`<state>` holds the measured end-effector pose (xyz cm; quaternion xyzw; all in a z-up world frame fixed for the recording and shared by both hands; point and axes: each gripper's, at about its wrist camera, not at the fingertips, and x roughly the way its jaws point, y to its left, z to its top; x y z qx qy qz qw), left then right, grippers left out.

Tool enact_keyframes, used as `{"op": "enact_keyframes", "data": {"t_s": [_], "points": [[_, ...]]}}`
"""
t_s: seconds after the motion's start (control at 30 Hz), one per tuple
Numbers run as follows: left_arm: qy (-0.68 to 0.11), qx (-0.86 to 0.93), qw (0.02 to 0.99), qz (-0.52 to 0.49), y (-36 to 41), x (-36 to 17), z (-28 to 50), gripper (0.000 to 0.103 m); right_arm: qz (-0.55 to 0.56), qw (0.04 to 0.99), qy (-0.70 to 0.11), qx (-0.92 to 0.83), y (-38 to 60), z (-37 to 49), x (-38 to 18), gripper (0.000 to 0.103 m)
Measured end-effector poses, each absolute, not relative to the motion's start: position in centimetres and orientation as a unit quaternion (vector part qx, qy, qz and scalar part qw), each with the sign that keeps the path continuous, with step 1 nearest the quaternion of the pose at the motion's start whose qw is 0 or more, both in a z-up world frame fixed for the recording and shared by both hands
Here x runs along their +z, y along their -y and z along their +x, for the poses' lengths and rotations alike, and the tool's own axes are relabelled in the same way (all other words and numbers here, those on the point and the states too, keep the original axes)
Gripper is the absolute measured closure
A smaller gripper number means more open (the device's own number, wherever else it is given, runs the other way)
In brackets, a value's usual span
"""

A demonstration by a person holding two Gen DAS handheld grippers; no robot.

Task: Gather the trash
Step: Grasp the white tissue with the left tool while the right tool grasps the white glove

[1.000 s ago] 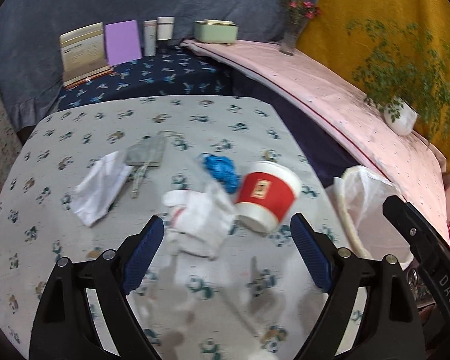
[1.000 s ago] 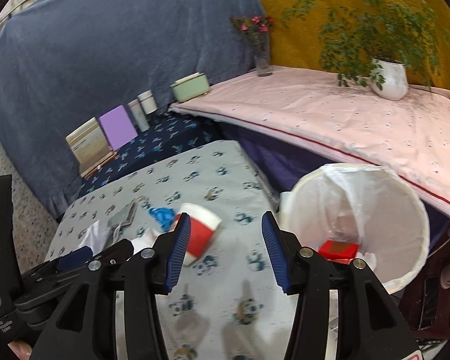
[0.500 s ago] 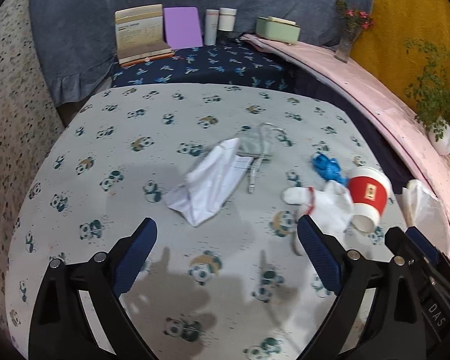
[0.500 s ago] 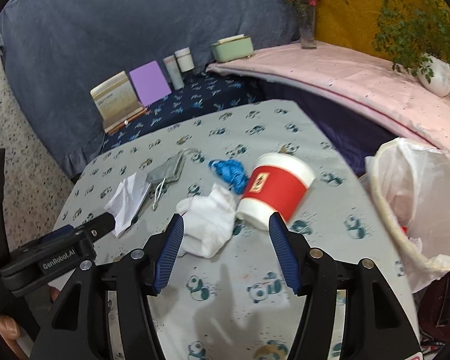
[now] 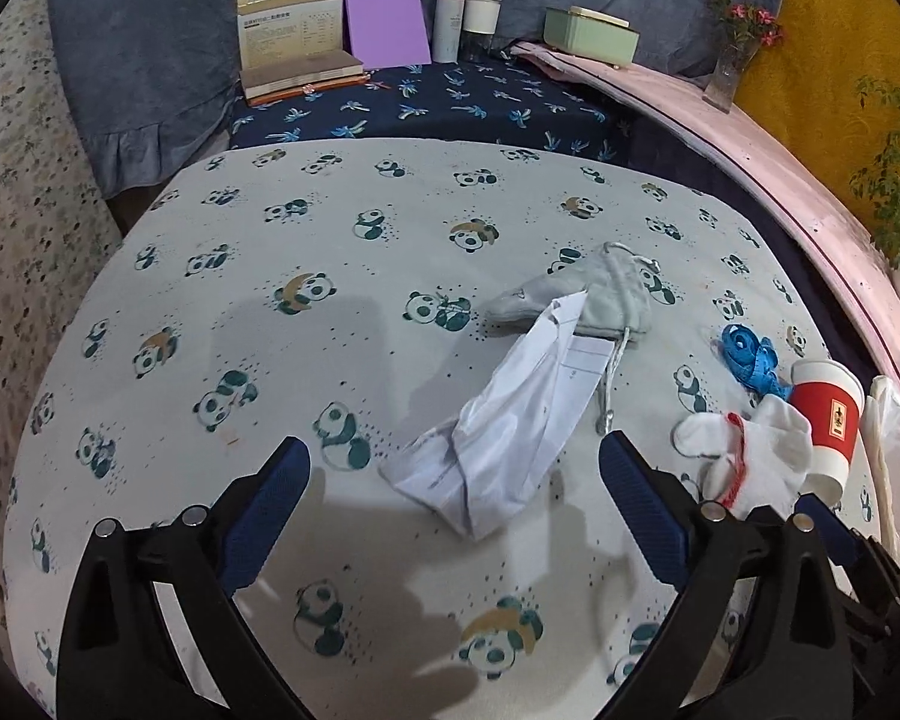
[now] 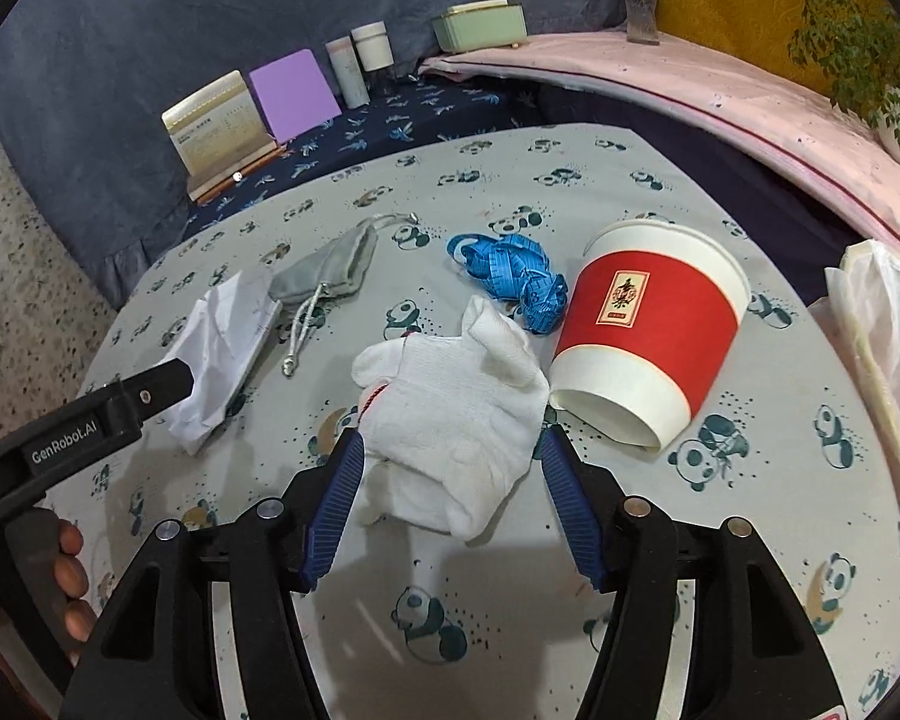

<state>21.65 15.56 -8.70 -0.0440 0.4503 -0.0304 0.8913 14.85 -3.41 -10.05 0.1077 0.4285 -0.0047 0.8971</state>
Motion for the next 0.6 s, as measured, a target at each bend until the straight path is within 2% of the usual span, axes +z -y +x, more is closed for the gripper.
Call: {"op": "enact_keyframes", "data": {"t_s": [0.1, 0.2, 0.33, 0.43, 0.53, 0.6], "points": [[-0.454, -0.035, 0.889, -0.038, -15.1, -9.4, 22.5, 0.014, 0.109, 0.893, -0.436, -0.005, 3.4, 15.4, -10.8, 0.043], [-0.465, -0.047, 0.884, -0.033, -14.5, -10.2, 23.1, 0.03, 0.104, 0.894, -0.436, -0.006, 3.2, 15.5, -11.2, 0.043], [-0.476, -0.059, 0.877, -0.037, -14.2, -10.7, 23.3, 0.059, 0.103, 0.895, -0.434, -0.005, 3.0, 15.5, -11.2, 0.044], [-0.474, -0.063, 0.878, -0.032, -13.9, -10.5, 22.9, 0.074, 0.106, 0.894, -0.435, 0.002, 2.9, 15.5, -11.1, 0.06], [-0.468, -0.063, 0.881, -0.034, -13.9, -9.8, 22.1, 0.076, 0.106, 0.895, -0.433, 0.008, 2.7, 15.0, -10.6, 0.08], [-0.464, -0.063, 0.883, -0.037, -14.0, -9.2, 21.5, 0.076, 0.105, 0.899, -0.426, 0.011, 2.6, 14.5, -9.9, 0.083]]}}
